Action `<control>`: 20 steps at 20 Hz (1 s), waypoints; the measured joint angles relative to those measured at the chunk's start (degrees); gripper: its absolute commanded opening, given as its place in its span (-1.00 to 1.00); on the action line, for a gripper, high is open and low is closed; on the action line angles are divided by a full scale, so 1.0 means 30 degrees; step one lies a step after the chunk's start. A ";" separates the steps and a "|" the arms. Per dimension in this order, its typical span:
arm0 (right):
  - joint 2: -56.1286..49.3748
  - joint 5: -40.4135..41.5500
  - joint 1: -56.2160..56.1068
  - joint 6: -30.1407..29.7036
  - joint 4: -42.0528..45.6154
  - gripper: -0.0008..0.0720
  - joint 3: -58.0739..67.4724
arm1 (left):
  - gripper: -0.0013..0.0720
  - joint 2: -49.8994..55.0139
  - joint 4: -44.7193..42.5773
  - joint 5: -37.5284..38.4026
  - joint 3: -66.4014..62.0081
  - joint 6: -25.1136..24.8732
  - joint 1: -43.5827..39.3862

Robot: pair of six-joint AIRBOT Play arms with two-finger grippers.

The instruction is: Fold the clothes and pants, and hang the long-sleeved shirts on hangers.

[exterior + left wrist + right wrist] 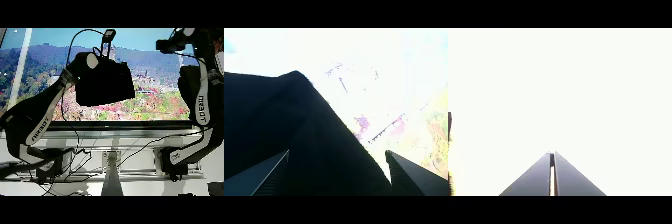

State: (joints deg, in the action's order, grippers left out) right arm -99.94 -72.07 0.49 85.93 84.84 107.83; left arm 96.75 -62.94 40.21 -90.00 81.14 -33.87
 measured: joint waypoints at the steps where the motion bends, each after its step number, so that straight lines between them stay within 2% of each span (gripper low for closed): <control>1: 0.0015 -0.0204 0.0597 -0.0561 -0.0291 -0.92 -0.0408 | 0.96 0.0015 -0.0342 0.0000 0.0000 -0.0051 -0.0036; 3: 0.0087 -0.0561 0.1639 -0.2397 -0.2076 -0.92 -0.1501 | 0.95 -0.0160 -0.1508 0.0474 0.0000 -0.0175 0.0226; 4: 0.0087 -0.0736 0.1989 -0.3534 -0.3577 -0.84 -0.2200 | 0.95 -0.0291 -0.2164 0.0831 0.0000 -0.0204 0.0474; 5: 0.0087 -0.0889 0.2200 -0.4546 -0.5187 -0.25 -0.2907 | 0.95 -0.0408 -0.3009 0.1319 0.0000 -0.0226 0.0780; 6: 0.0087 -0.0867 0.2259 -0.5253 -0.6645 0.49 -0.3512 | 0.95 -0.0510 -0.3840 0.1865 0.0000 -0.0262 0.1144; 7: 0.0073 -0.0794 0.2186 -0.5909 -0.8000 1.00 -0.4095 | 0.95 -0.0576 -0.4481 0.2397 0.0000 -0.0270 0.1530; 9: 0.0007 -0.0357 0.1472 -0.6914 -0.9879 0.98 -0.4830 | 0.95 -0.0627 -0.5588 0.3490 0.0000 -0.0328 0.2280; 12: -0.0036 0.1188 -0.0546 -0.7125 -1.0622 0.97 -0.5326 | 0.94 -0.0685 -0.6353 0.4750 0.0000 -0.0335 0.3249; 14: -0.0044 0.2514 -0.2375 -0.5916 -0.9508 0.95 -0.5472 | 0.94 -0.0699 -0.6696 0.5319 0.0000 -0.0335 0.3701; 17: -0.0109 0.4277 -0.4969 -0.3774 -0.6011 0.92 -0.5574 | 0.95 -0.0699 -0.6812 0.5909 0.0000 -0.0335 0.3993; 20: -0.0430 0.4976 -0.6360 -0.2004 -0.3869 0.92 -0.5610 | 0.94 -0.0699 -0.6936 0.6142 0.0000 -0.0335 0.4102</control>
State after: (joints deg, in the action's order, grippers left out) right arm -101.23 -57.14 -18.59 79.92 73.23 91.00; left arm 94.65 -83.74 58.63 -90.00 80.14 -21.56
